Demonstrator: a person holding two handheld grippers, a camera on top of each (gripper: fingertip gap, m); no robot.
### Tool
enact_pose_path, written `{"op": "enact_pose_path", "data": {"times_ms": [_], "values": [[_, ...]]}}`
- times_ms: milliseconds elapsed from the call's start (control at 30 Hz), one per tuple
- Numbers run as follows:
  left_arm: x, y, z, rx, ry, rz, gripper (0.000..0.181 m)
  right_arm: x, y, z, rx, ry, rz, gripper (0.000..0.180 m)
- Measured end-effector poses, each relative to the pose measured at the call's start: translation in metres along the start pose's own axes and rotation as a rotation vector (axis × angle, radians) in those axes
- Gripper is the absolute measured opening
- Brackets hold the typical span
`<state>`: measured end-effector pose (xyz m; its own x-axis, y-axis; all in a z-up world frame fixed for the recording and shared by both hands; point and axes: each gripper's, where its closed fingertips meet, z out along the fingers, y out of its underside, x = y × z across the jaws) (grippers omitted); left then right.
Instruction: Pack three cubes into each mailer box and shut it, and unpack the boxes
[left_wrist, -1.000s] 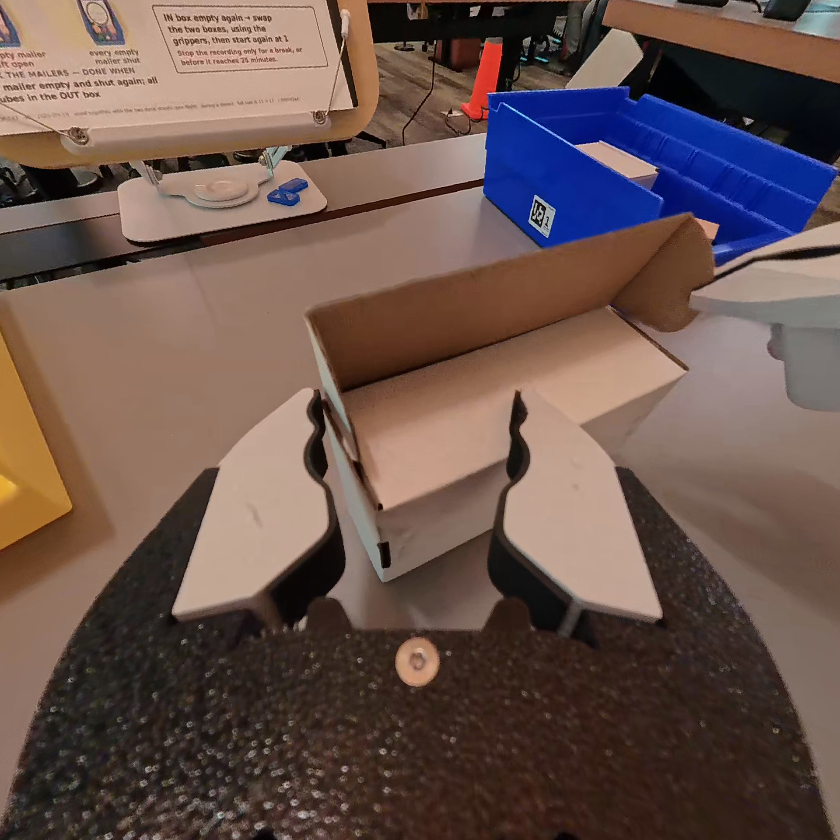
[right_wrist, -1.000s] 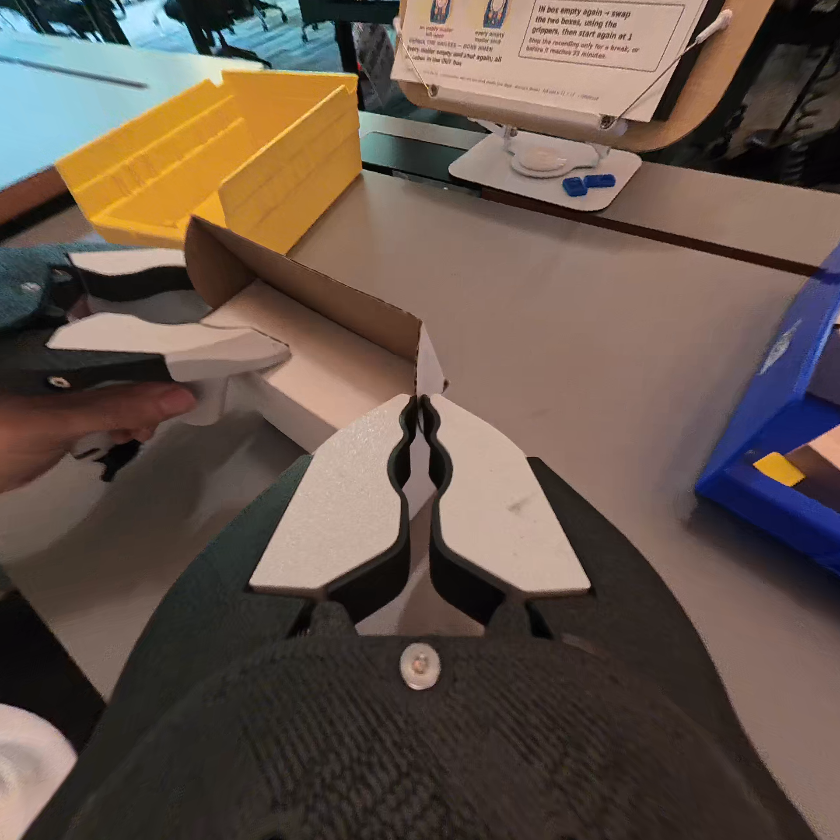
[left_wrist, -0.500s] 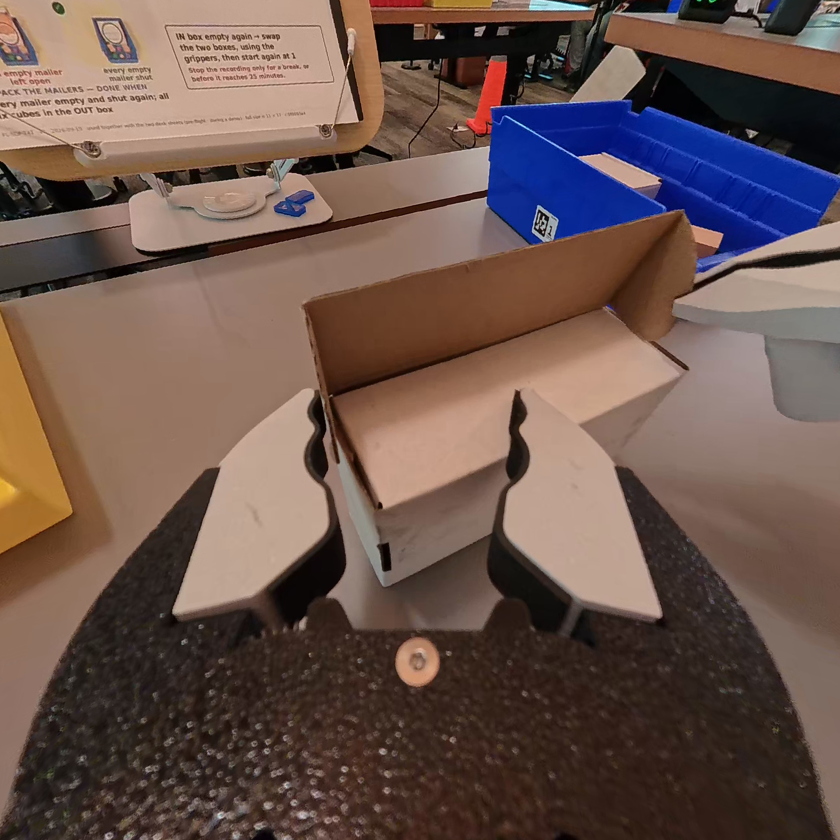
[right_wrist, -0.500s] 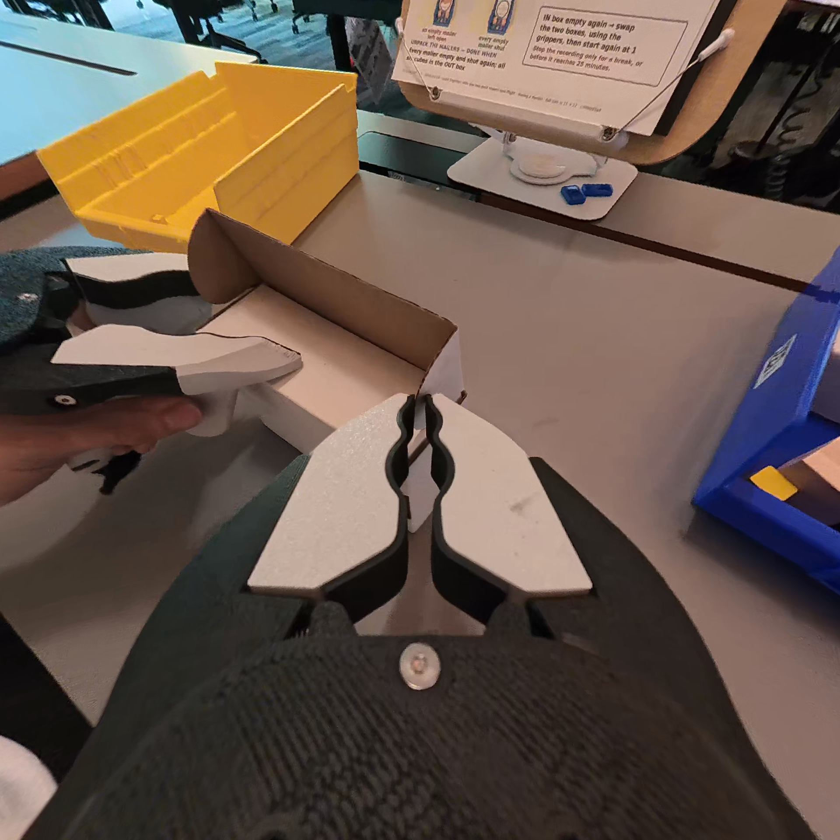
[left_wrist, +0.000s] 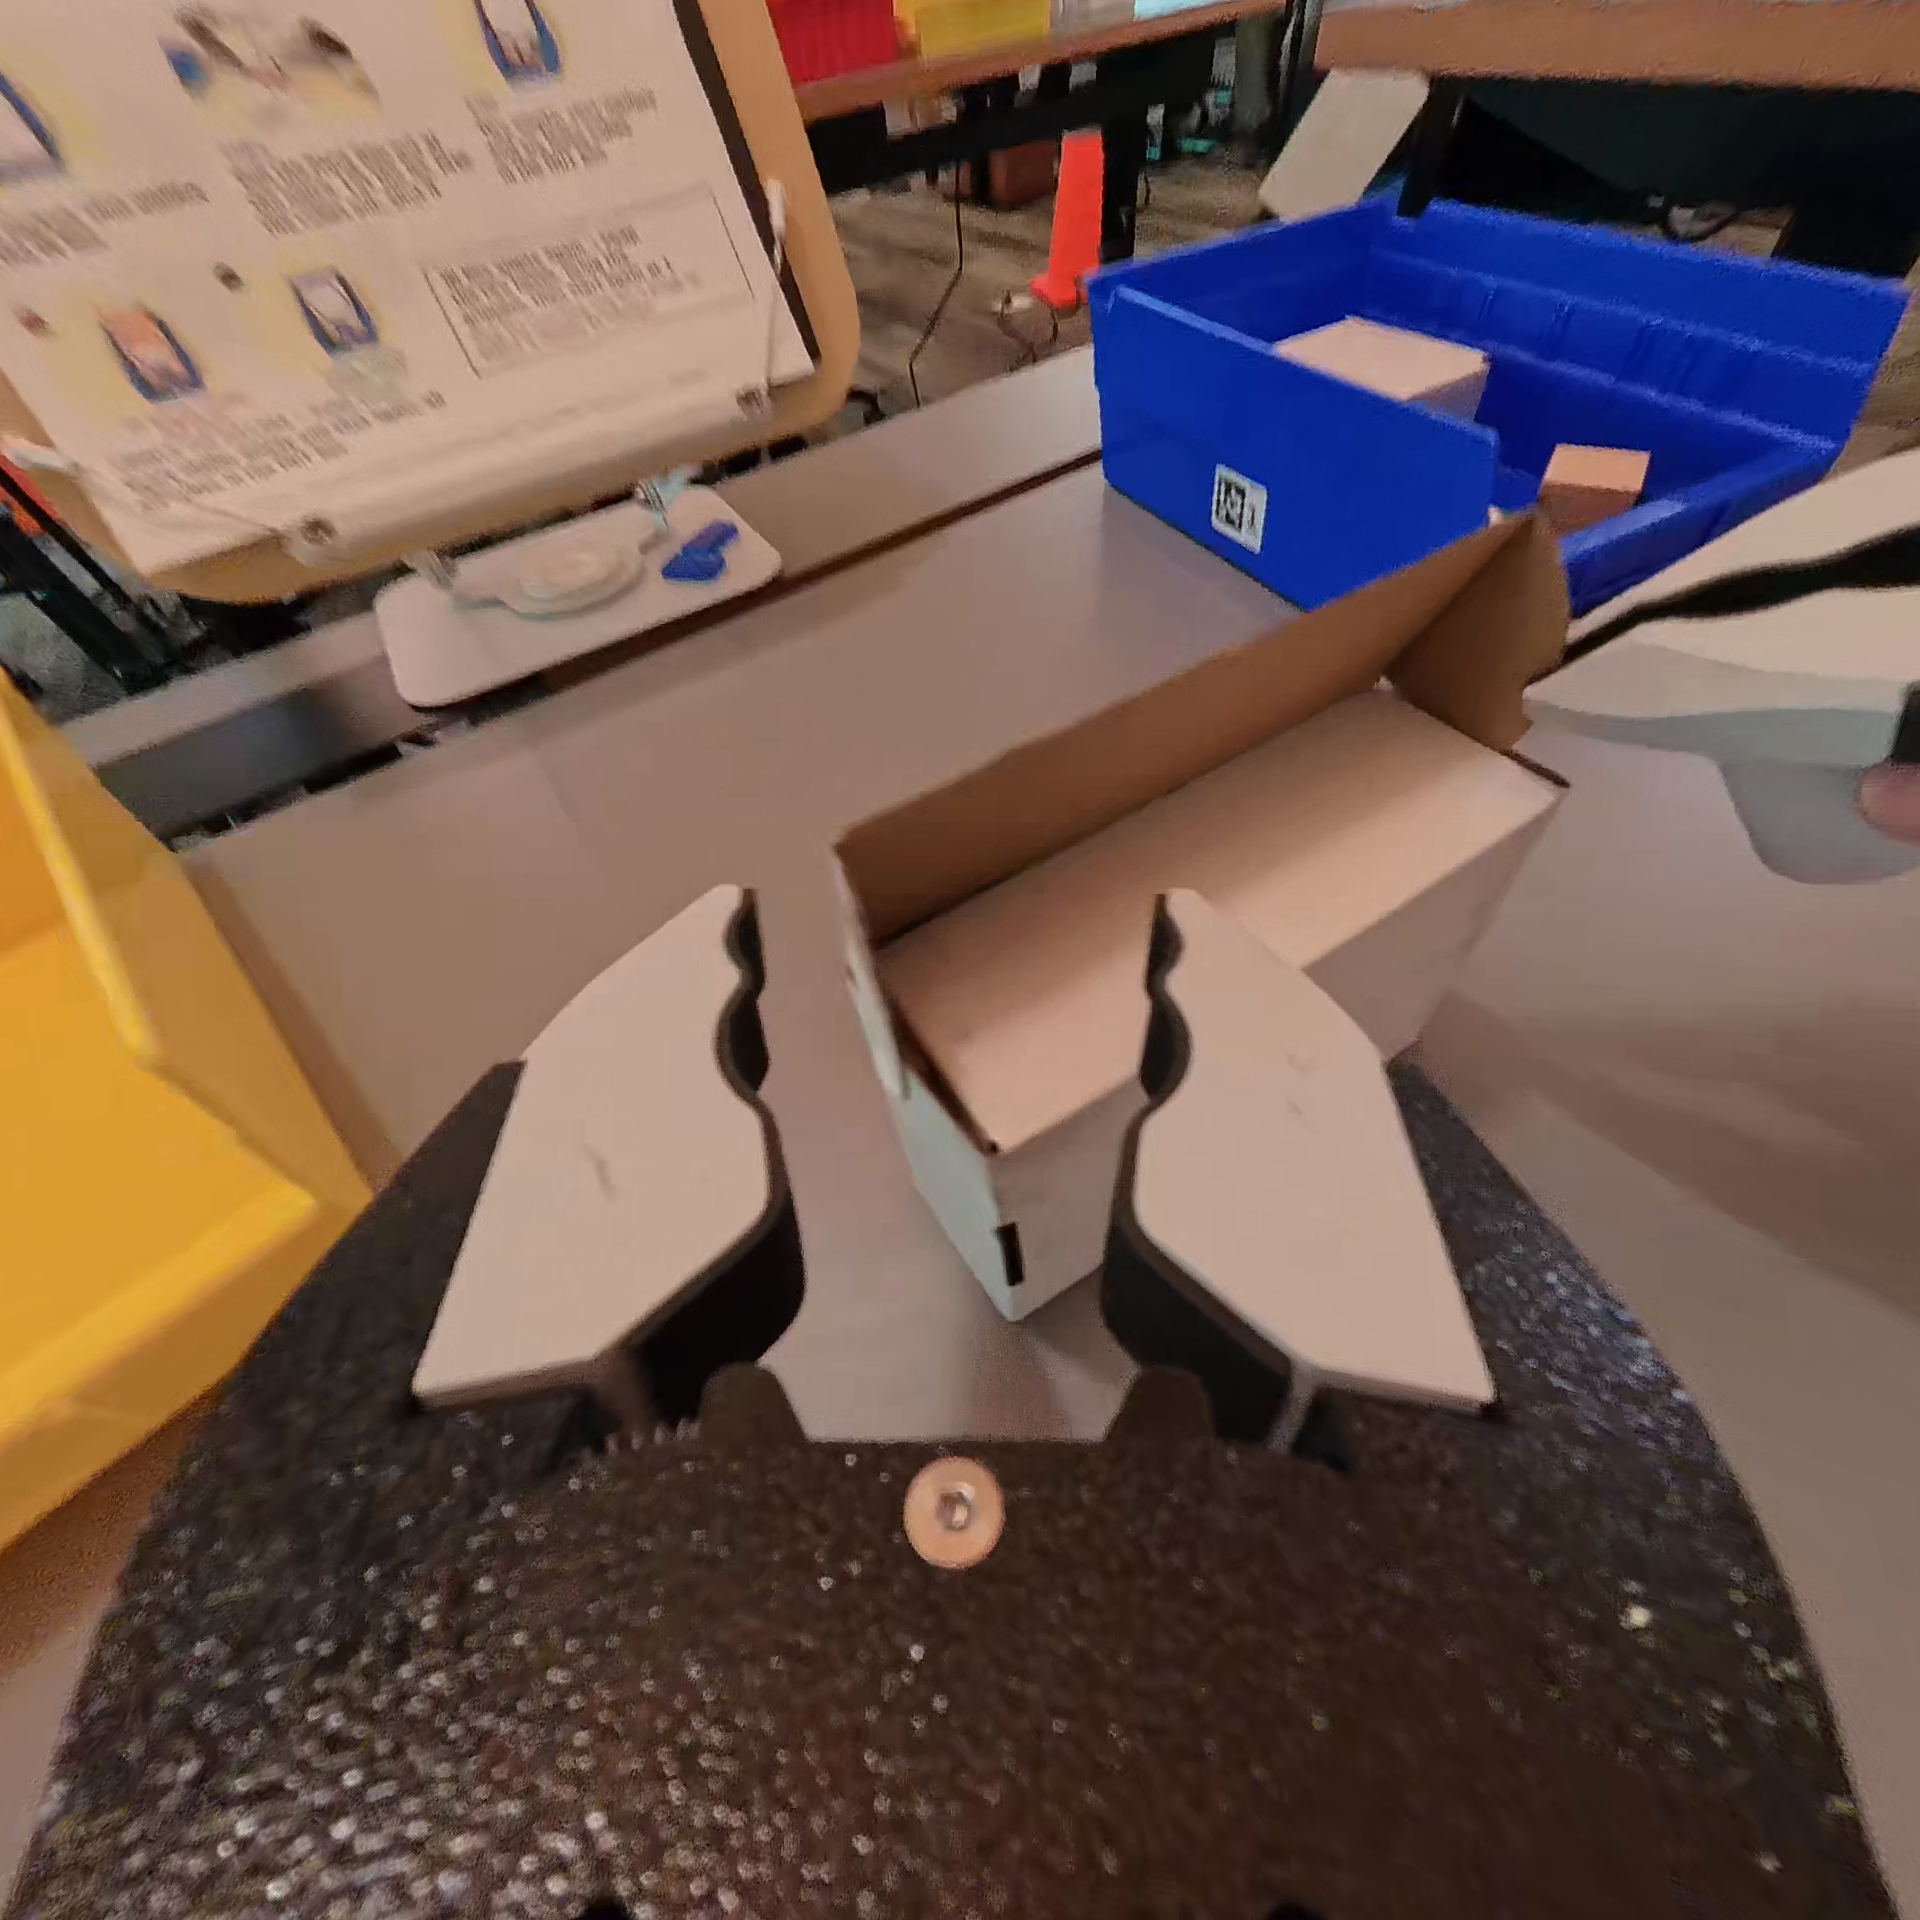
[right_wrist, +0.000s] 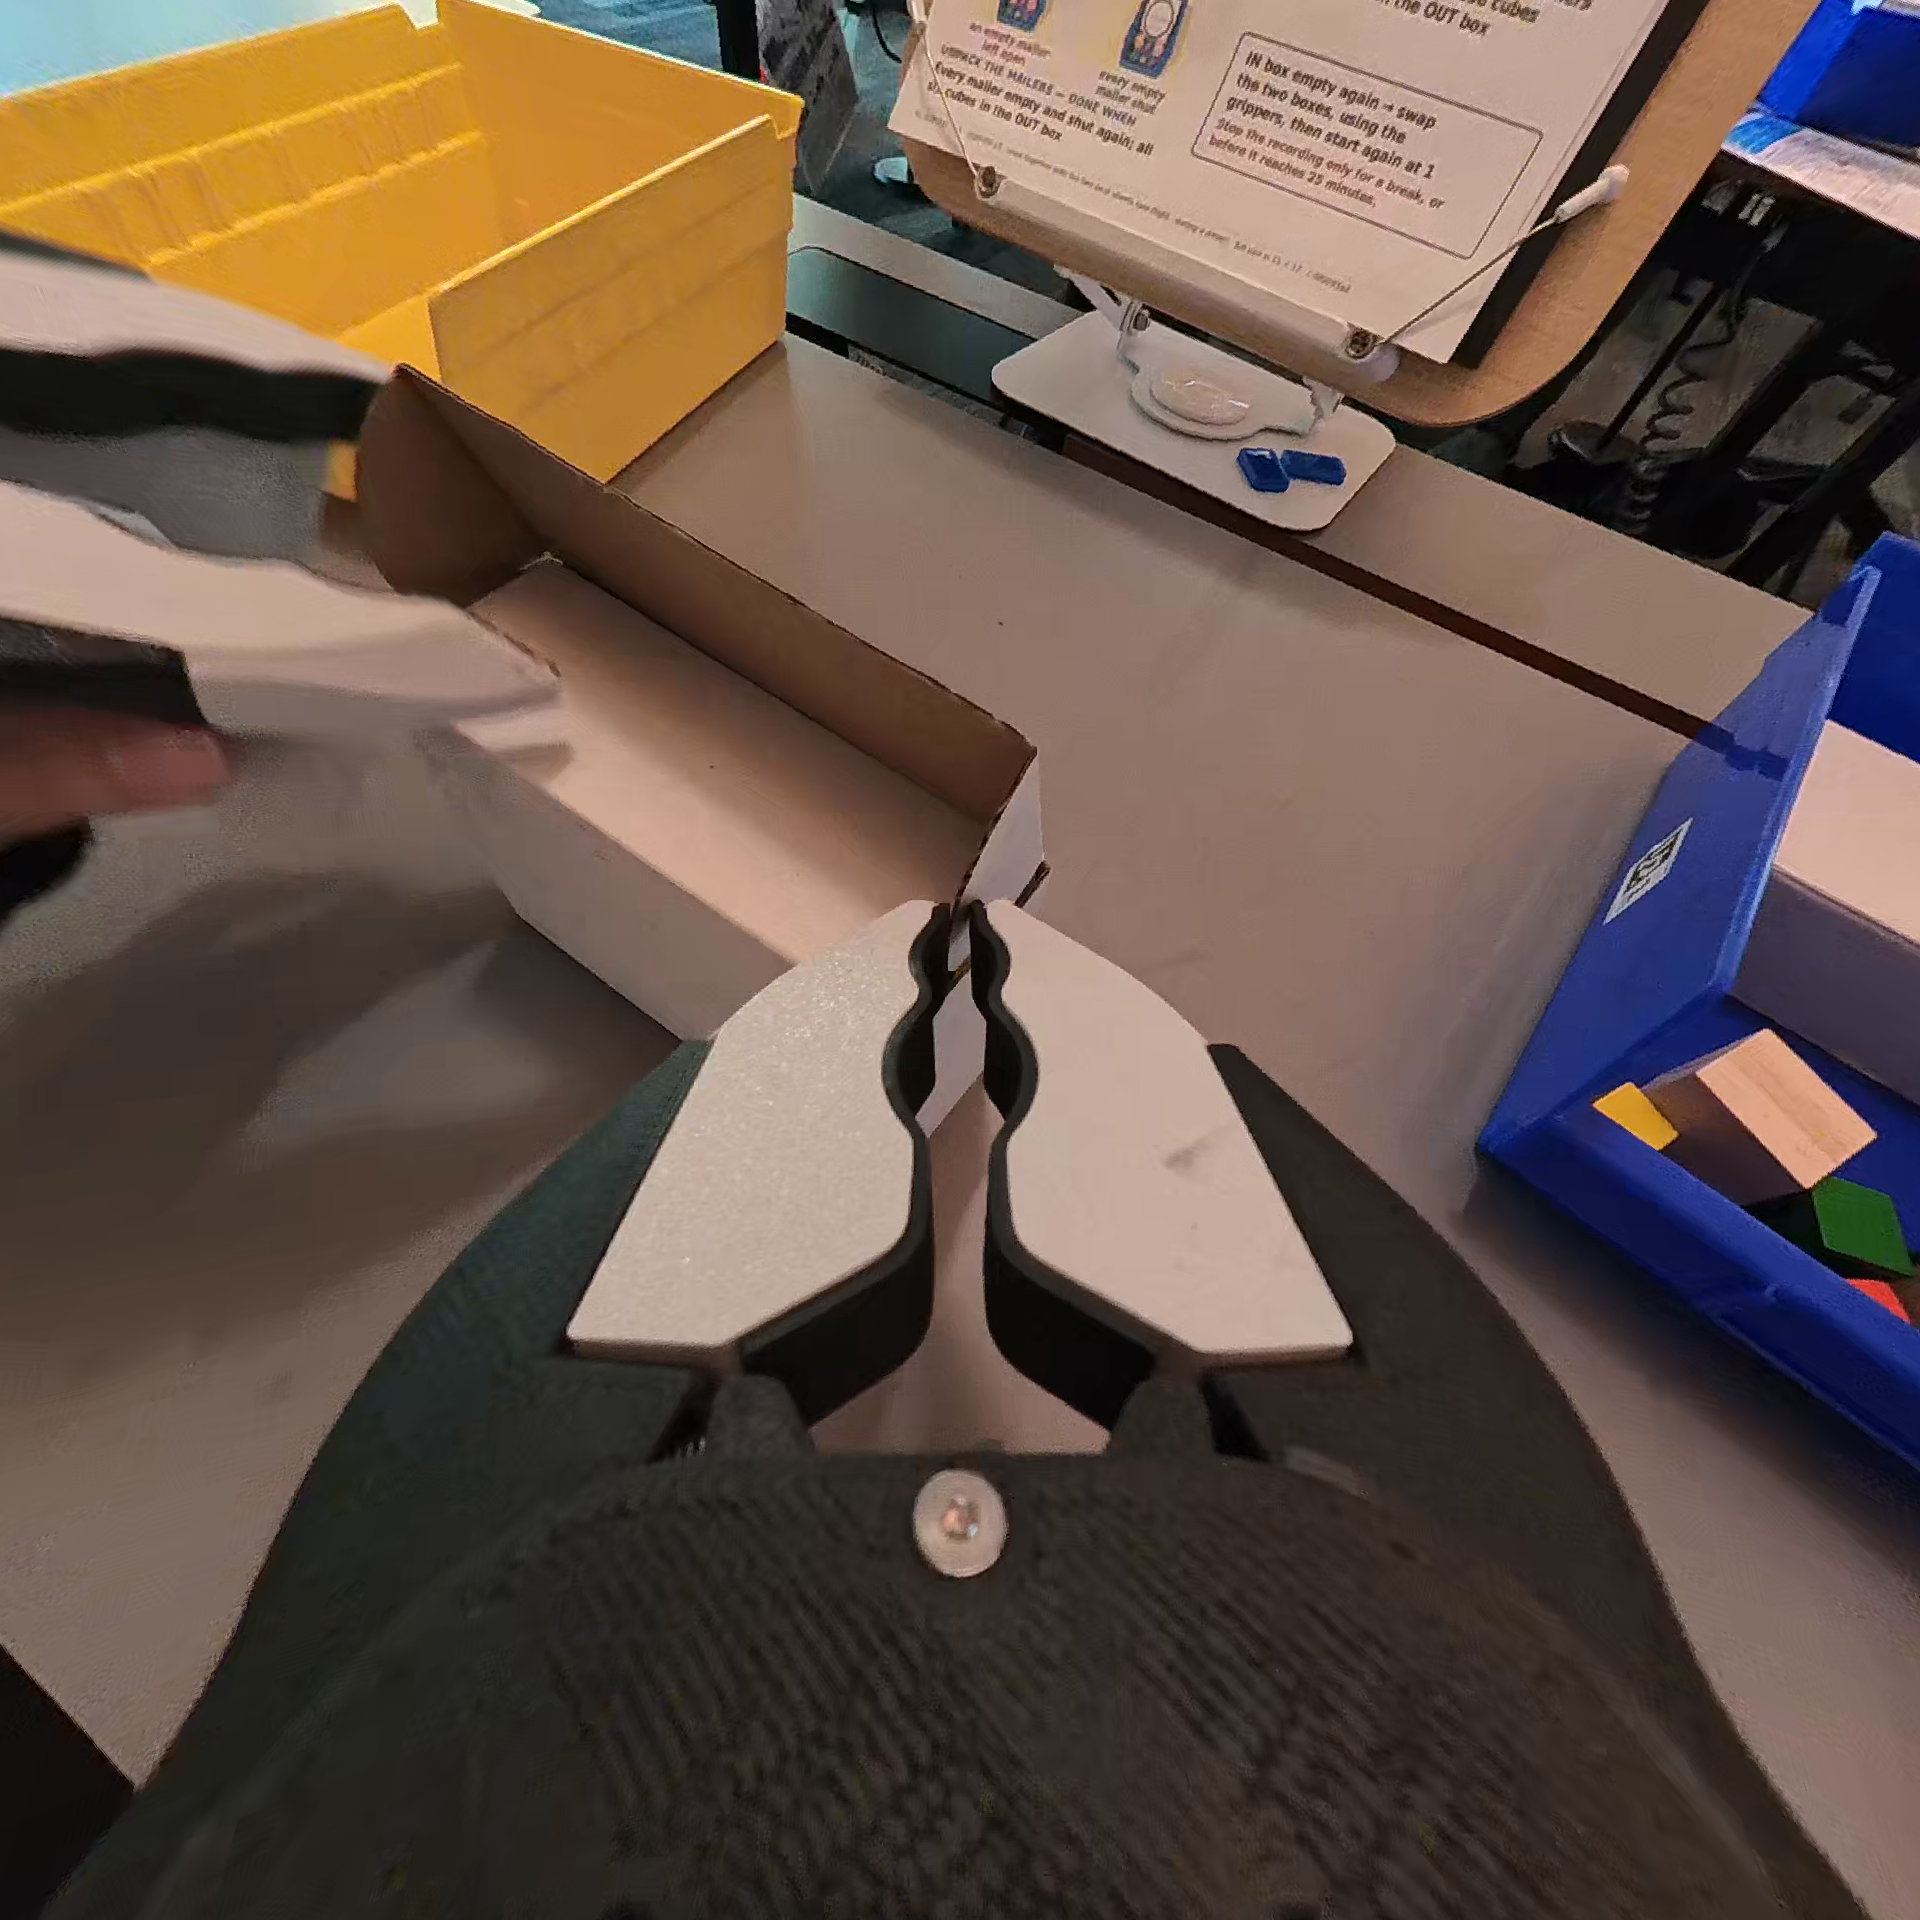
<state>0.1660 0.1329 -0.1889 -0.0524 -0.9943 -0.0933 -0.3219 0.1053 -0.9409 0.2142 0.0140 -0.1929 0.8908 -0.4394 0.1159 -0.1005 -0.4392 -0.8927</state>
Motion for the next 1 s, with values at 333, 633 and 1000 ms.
{"op": "enact_pose_path", "data": {"times_ms": [333,633,1000], "values": [[-0.011,0.007,-0.024,-0.118,0.128,-0.150,0.007,-0.005,-0.002,0.002,0.024,-0.007,0.001,0.004],[-0.017,0.002,-0.020,-0.049,0.129,-0.505,0.003,-0.010,-0.002,0.002,0.039,0.026,-0.027,0.004],[-0.026,0.003,-0.018,-0.028,0.094,-0.575,0.003,-0.017,-0.003,0.005,-0.002,0.142,-0.185,0.005]]}}
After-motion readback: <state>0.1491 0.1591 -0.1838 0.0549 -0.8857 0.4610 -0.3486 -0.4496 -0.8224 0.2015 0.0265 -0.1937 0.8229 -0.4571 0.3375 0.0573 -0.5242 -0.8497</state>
